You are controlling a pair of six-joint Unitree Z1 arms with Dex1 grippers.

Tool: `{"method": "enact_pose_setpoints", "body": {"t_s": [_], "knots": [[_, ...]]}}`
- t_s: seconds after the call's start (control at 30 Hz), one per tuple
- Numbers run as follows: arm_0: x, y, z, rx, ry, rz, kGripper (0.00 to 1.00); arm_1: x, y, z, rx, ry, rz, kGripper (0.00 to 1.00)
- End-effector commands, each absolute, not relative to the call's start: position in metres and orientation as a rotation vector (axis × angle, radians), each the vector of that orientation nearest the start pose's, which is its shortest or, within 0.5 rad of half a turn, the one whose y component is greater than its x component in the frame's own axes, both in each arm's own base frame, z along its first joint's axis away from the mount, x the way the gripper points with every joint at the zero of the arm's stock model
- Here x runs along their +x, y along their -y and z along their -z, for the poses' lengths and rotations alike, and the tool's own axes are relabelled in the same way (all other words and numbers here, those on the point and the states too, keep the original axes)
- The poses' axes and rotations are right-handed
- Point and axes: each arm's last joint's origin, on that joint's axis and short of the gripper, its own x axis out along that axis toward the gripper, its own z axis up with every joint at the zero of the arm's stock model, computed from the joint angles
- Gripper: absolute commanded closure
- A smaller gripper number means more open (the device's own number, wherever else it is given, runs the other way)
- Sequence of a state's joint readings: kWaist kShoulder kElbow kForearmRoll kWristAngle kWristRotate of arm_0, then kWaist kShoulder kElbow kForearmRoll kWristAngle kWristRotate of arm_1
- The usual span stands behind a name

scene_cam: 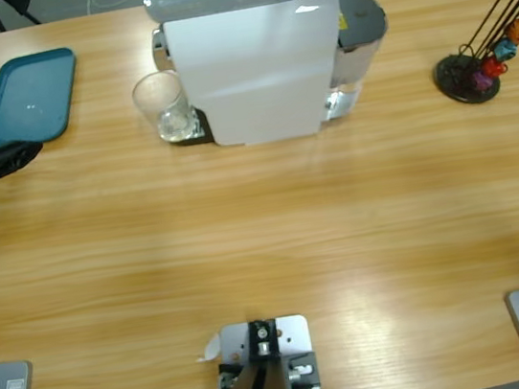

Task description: Pour coffee

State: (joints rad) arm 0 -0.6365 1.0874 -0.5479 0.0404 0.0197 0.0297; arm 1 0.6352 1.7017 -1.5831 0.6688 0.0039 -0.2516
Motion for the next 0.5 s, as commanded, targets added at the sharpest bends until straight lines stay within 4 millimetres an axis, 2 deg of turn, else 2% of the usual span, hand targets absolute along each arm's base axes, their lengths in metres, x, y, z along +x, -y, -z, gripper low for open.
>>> {"method": "enact_pose_setpoints", "body": {"t_s": [0.03,0.5], "knots": [[0.1259,0.09,-0.2734,0.232,-0.606,0.583,0.038,0.2982,-0.2251,-0.3716,-0.527,-0.752,-0.715,1.0],[0.1261,0.0902,-0.2732,0.233,-0.607,0.583,0.036,0.3042,-0.2252,-0.3681,-0.55,-0.757,-0.665,1.0]]}}
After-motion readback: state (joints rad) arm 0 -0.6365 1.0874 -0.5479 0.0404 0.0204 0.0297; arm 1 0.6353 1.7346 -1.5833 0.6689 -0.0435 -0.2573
